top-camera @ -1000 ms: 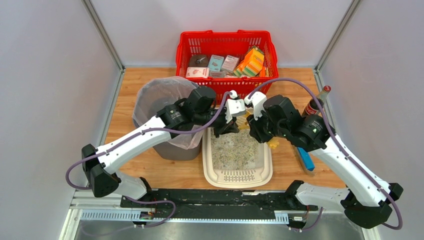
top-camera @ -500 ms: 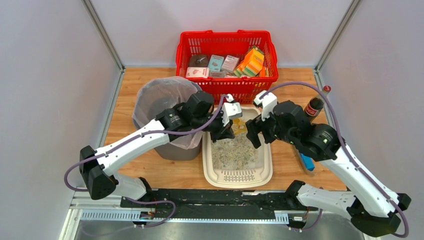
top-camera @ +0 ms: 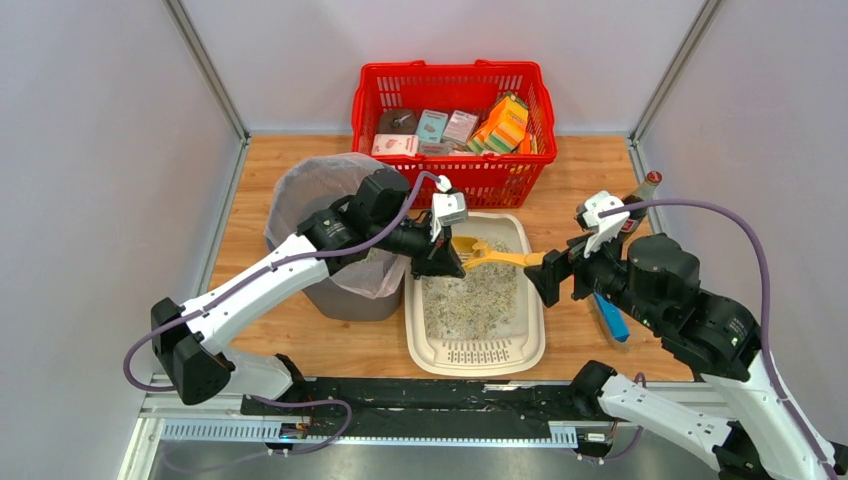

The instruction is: Clean the litter box

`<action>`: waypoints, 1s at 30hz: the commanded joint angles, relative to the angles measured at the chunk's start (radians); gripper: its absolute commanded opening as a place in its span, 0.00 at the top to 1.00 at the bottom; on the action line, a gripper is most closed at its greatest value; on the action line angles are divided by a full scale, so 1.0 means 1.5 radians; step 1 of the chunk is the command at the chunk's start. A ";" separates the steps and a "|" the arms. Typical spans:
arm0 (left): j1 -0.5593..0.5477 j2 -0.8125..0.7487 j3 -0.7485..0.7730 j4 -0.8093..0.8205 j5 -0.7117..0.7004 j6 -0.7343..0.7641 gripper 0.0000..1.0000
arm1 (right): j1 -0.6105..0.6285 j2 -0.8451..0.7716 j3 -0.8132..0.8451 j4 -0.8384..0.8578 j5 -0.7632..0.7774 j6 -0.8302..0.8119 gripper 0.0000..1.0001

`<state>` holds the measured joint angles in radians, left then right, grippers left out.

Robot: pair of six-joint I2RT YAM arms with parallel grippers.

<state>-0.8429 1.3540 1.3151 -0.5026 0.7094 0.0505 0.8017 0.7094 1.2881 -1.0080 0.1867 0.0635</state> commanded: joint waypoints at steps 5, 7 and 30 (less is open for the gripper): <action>0.011 -0.043 0.002 0.004 0.108 0.015 1.00 | -0.003 -0.004 -0.022 0.095 -0.090 0.000 0.03; 0.010 -0.044 0.002 -0.001 0.107 0.017 1.00 | -0.003 0.000 -0.030 0.115 -0.110 -0.001 0.06; 0.013 -0.047 -0.004 0.003 0.101 0.016 1.00 | -0.002 0.027 -0.074 0.156 -0.204 0.013 0.43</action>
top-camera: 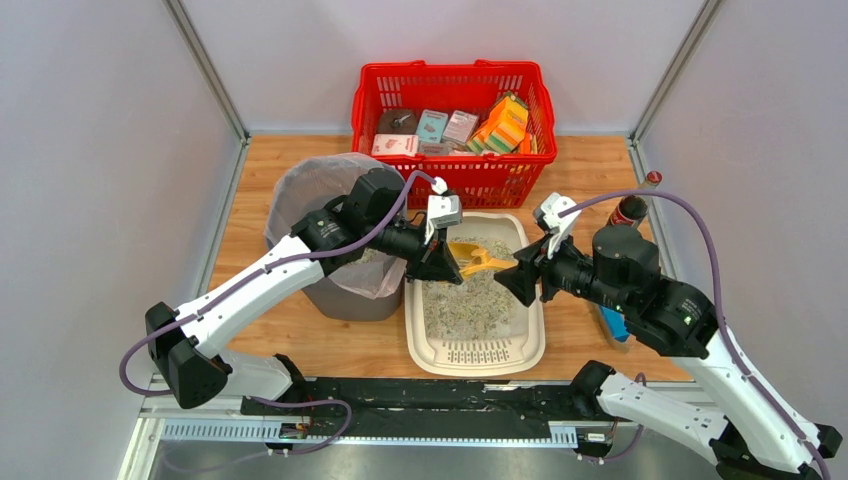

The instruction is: Clean the litter box

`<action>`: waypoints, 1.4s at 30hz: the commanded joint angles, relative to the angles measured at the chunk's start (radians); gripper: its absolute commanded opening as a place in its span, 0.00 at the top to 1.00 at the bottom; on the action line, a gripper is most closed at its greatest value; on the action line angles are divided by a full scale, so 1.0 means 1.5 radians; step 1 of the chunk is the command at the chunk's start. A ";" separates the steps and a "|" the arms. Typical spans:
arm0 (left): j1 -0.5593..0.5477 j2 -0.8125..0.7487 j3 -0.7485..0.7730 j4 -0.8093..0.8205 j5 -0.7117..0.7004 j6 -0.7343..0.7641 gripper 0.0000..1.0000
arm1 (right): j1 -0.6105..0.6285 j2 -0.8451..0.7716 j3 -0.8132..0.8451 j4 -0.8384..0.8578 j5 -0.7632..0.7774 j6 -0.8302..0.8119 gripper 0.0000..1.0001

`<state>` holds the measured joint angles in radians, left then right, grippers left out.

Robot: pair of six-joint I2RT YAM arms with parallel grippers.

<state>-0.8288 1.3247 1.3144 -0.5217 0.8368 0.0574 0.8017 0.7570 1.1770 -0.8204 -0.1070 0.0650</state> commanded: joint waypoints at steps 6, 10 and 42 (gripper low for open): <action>0.004 -0.029 -0.004 0.016 0.006 0.010 1.00 | -0.003 -0.011 -0.002 0.030 -0.001 0.014 0.77; 0.004 -0.035 -0.002 0.011 -0.017 0.015 0.94 | -0.003 -0.020 -0.001 0.029 0.019 0.014 0.99; 0.522 -0.254 -0.066 -0.086 -0.527 -0.100 0.12 | 0.092 0.064 -0.047 -0.101 0.233 0.185 1.00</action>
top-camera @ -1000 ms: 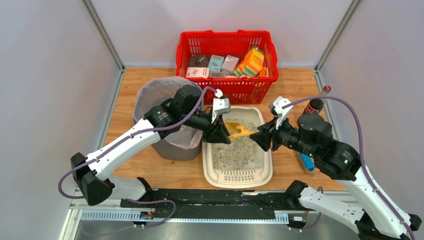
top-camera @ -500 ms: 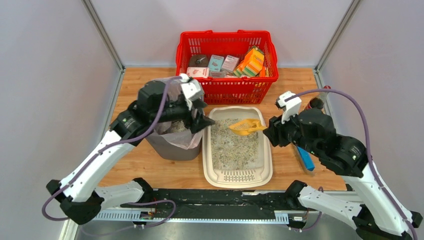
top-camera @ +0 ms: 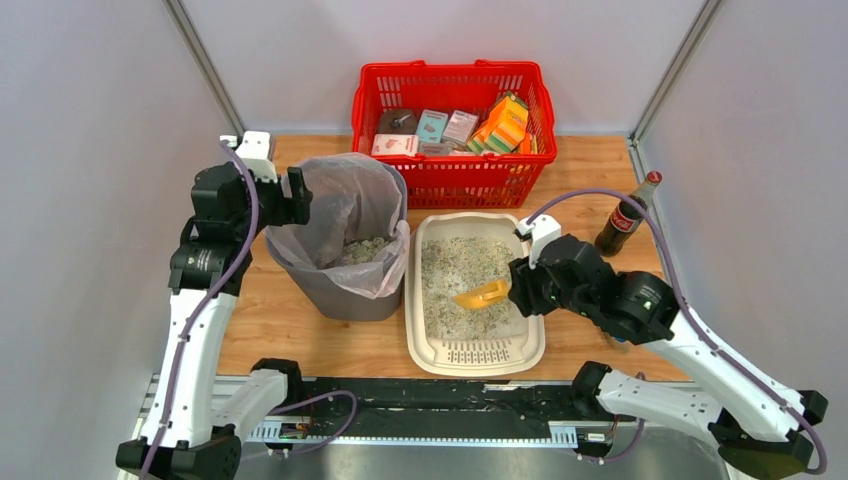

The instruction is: Clean the litter box

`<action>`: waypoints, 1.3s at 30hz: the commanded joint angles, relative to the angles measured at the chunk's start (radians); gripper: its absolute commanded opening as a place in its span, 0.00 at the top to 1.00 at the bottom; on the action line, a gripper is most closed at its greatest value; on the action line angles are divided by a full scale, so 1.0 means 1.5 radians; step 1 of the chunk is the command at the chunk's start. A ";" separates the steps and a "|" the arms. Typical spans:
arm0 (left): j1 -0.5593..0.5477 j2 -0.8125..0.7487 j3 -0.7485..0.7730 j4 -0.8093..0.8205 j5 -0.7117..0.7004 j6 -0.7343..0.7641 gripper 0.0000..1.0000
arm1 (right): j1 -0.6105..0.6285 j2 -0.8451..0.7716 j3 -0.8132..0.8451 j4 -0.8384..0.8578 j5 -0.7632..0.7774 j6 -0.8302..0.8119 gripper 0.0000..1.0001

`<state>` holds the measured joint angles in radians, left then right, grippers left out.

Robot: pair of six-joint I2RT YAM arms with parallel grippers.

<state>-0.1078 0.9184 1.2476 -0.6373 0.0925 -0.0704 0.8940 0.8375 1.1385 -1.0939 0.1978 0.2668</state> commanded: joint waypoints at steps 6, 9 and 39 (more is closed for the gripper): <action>0.068 0.058 -0.059 0.016 0.009 -0.027 0.13 | 0.095 0.076 -0.063 0.139 0.077 0.065 1.00; 0.068 0.056 -0.080 0.033 0.025 -0.022 0.14 | 0.103 0.117 -0.077 0.172 0.079 0.071 1.00; 0.068 0.061 -0.098 0.033 0.051 -0.029 0.70 | 0.191 0.304 -0.220 0.408 0.323 0.182 1.00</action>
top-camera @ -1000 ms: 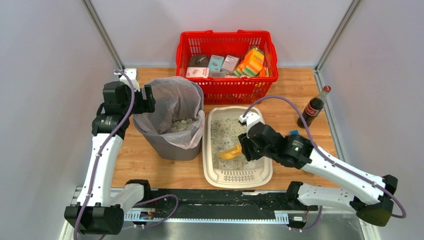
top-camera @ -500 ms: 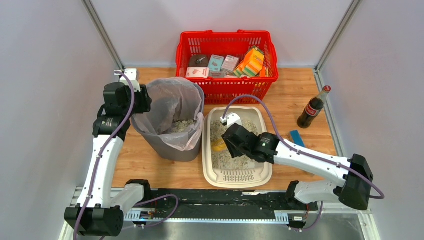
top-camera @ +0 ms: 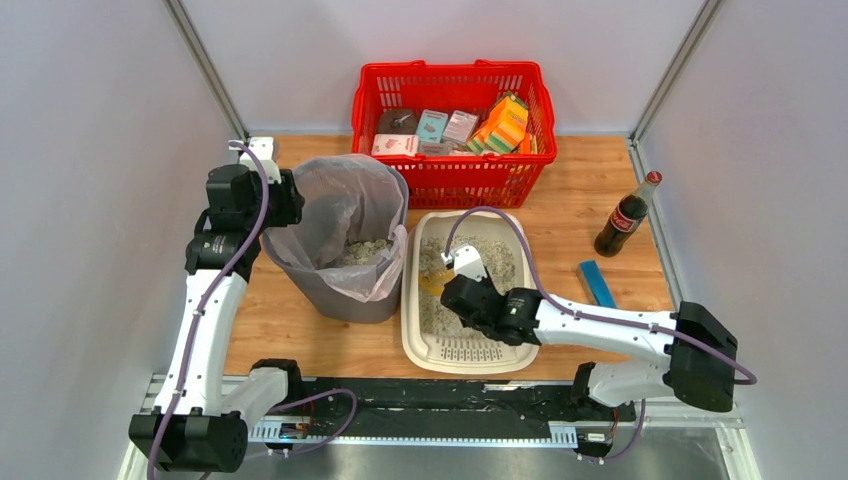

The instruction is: Clean the litter box

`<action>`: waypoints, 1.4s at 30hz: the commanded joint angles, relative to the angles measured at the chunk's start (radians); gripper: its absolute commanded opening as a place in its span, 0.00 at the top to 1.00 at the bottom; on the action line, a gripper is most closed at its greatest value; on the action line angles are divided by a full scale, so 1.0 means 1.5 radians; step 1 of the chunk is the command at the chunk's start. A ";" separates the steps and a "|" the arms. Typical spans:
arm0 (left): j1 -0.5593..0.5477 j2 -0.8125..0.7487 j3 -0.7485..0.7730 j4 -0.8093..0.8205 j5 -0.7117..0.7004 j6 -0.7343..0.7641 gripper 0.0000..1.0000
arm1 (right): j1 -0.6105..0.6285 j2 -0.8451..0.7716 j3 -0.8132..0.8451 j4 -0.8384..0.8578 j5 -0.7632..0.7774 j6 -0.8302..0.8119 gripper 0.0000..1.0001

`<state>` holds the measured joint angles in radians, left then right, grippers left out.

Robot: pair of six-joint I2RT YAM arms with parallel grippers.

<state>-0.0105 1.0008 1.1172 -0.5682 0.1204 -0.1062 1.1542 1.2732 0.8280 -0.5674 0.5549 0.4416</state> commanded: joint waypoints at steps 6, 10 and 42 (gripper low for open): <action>0.003 0.010 -0.012 -0.013 0.039 -0.007 0.70 | 0.027 0.017 -0.040 0.075 0.117 0.147 1.00; 0.003 0.013 -0.012 -0.013 0.046 -0.007 0.71 | 0.036 0.020 -0.058 0.080 0.147 0.193 1.00; 0.003 0.017 -0.010 -0.014 0.067 -0.014 0.71 | 0.059 -0.083 -0.069 0.066 0.094 0.112 1.00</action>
<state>-0.0055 1.0069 1.1172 -0.5625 0.1493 -0.1085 1.2392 1.2270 0.6567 -0.4099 0.7708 0.6353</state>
